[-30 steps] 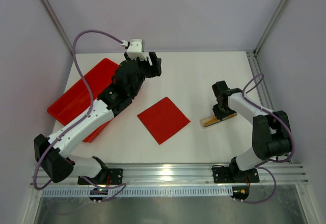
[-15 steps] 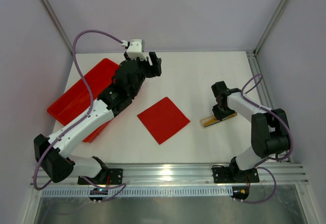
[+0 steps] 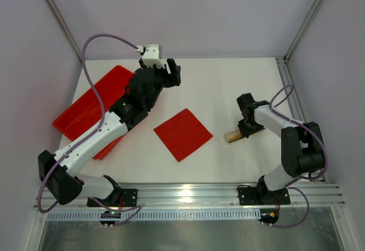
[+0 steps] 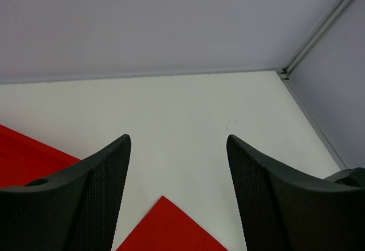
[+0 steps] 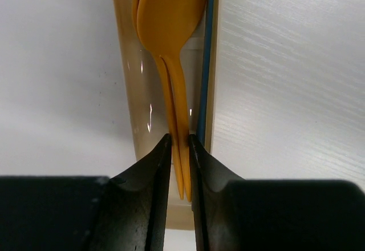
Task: Place the utensils on the paper napkin and roll it up
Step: Pick up the utensils from the container.
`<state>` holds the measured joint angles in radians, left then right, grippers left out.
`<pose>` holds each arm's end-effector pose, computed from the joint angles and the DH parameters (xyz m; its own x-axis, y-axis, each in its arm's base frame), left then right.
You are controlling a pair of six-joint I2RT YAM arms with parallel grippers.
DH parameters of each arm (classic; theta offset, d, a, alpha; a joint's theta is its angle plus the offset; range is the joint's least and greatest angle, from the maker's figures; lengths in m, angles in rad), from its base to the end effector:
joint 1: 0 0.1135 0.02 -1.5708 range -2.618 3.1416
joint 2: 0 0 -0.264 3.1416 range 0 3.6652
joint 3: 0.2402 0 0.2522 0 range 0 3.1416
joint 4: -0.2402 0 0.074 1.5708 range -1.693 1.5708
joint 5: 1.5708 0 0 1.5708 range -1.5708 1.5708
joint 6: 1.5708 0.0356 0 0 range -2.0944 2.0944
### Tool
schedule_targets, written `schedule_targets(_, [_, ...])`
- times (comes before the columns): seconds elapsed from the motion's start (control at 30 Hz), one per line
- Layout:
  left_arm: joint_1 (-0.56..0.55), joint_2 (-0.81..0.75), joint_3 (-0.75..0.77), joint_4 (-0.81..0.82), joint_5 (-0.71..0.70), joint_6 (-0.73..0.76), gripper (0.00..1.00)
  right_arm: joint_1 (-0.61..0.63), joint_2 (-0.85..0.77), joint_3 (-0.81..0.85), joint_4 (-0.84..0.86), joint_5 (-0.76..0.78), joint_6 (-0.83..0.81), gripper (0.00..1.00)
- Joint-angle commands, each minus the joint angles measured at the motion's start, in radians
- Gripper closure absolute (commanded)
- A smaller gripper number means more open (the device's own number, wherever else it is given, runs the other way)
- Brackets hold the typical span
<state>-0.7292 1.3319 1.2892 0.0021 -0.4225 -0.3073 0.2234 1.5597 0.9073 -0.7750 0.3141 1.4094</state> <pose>0.2418 -0.1965 0.4152 -0.1202 -0.2625 -0.9574 0.2789 0.9166 -0.2864 0.2594 0.0477 0.1697 -0.3206 0.8898 -0.3248 0.9257 0.3670 0.0919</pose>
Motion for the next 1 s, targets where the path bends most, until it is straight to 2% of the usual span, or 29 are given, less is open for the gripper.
schedule_targets(0.0, [-0.003, -0.028, -0.002, 0.022, -0.007, -0.003, 0.30, 0.007, -0.035, -0.011, 0.006, 0.023, 0.005, 0.77])
schedule_targets(0.53, [-0.003, -0.028, -0.005, 0.022, -0.007, -0.004, 0.30, 0.007, -0.007, -0.015, 0.033, 0.034, -0.003, 0.74])
schedule_targets(0.97, [-0.003, -0.025, -0.005, 0.022, 0.001, -0.012, 0.30, 0.017, -0.046, 0.045, -0.020, 0.046, -0.024, 0.86])
